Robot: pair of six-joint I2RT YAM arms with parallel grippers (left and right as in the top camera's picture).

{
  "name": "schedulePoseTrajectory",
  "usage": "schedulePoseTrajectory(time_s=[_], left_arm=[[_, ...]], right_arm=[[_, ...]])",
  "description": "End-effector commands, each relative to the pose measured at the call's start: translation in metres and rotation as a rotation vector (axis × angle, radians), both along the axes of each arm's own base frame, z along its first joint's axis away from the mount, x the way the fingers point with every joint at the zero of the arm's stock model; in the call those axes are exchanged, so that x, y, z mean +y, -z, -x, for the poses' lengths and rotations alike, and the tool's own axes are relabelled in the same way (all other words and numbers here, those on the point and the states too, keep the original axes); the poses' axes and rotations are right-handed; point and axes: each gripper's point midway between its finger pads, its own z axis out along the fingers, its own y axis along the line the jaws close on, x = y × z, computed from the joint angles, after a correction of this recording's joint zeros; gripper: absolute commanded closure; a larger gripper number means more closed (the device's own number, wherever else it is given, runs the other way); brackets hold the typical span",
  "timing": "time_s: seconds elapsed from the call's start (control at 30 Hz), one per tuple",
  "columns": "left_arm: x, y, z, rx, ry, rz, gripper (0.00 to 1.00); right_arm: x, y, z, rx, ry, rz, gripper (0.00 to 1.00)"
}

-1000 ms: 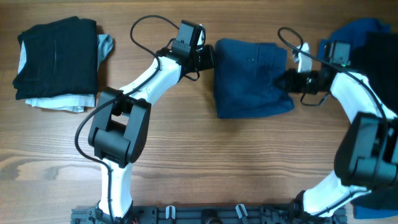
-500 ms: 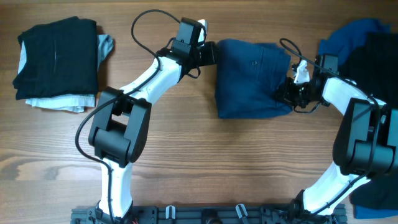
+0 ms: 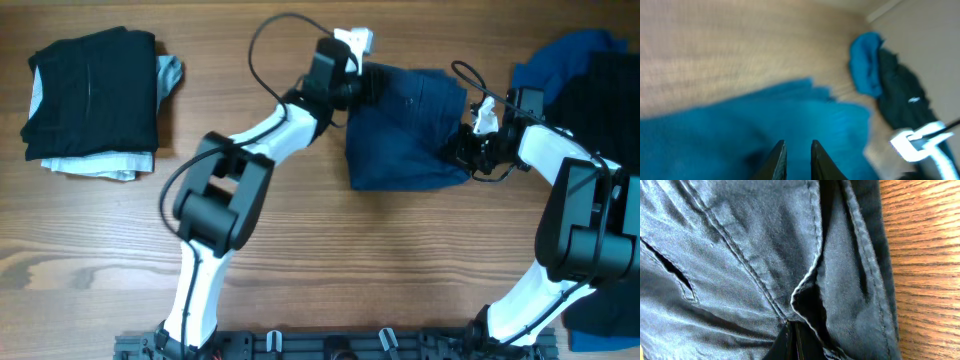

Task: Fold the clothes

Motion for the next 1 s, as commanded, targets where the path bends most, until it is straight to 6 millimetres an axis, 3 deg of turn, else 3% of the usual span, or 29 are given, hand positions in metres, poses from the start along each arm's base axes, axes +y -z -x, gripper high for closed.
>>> schedulePoseTrajectory(time_s=[0.0, 0.1, 0.17, 0.27, 0.37, 0.43, 0.47, 0.5, 0.57, 0.67, 0.7, 0.8, 0.9, 0.97], left_arm=[[0.01, 0.062, -0.004, 0.064, -0.055, -0.074, 0.83], [0.018, 0.101, -0.003, 0.106, -0.079, -0.116, 0.83], [0.021, 0.102, -0.01, 0.079, -0.087, -0.102, 0.86], [0.02, 0.041, -0.029, -0.032, -0.076, 0.001, 0.88], [0.018, -0.037, -0.026, -0.077, -0.024, 0.112, 0.88], [0.021, -0.078, -0.016, -0.085, 0.006, 0.131, 0.89], [0.024, -0.088, -0.011, -0.075, 0.004, 0.122, 0.89], [0.028, -0.096, -0.003, -0.037, 0.002, 0.103, 0.89], [0.037, -0.091, 0.009, 0.049, -0.006, 0.061, 0.88], [0.047, -0.059, 0.028, 0.205, -0.013, -0.015, 0.9], [0.047, -0.038, 0.041, 0.25, 0.02, -0.079, 0.92], [0.048, -0.006, 0.064, 0.34, 0.068, -0.165, 0.93], [0.044, 0.013, 0.08, 0.362, 0.123, -0.223, 0.93], [0.037, 0.022, 0.088, 0.373, 0.15, -0.236, 0.93]], right_arm=[[-0.014, 0.05, 0.038, 0.173, 0.015, 0.14, 0.96], [-0.014, 0.05, 0.038, 0.172, 0.015, 0.14, 0.96], [-0.014, 0.05, 0.038, 0.172, 0.015, 0.14, 0.96], [-0.014, 0.05, 0.038, 0.173, 0.015, 0.139, 0.96], [-0.003, 0.042, 0.026, 0.099, -0.026, 0.077, 0.96], [0.008, 0.015, 0.006, -0.031, -0.086, 0.011, 0.96], [0.01, 0.0, -0.003, -0.082, -0.098, -0.002, 0.96], [0.016, -0.029, -0.016, -0.173, -0.123, -0.034, 0.96], [0.021, -0.074, -0.035, -0.307, -0.146, -0.064, 0.96], [0.018, -0.122, -0.059, -0.498, -0.157, -0.022, 0.96], [0.016, -0.134, -0.071, -0.574, -0.157, -0.005, 0.96], [0.012, -0.133, -0.091, -0.649, -0.146, 0.005, 0.96], [0.014, -0.114, -0.104, -0.675, -0.164, -0.013, 0.96], [0.017, -0.09, -0.113, -0.683, -0.175, -0.027, 0.96]])
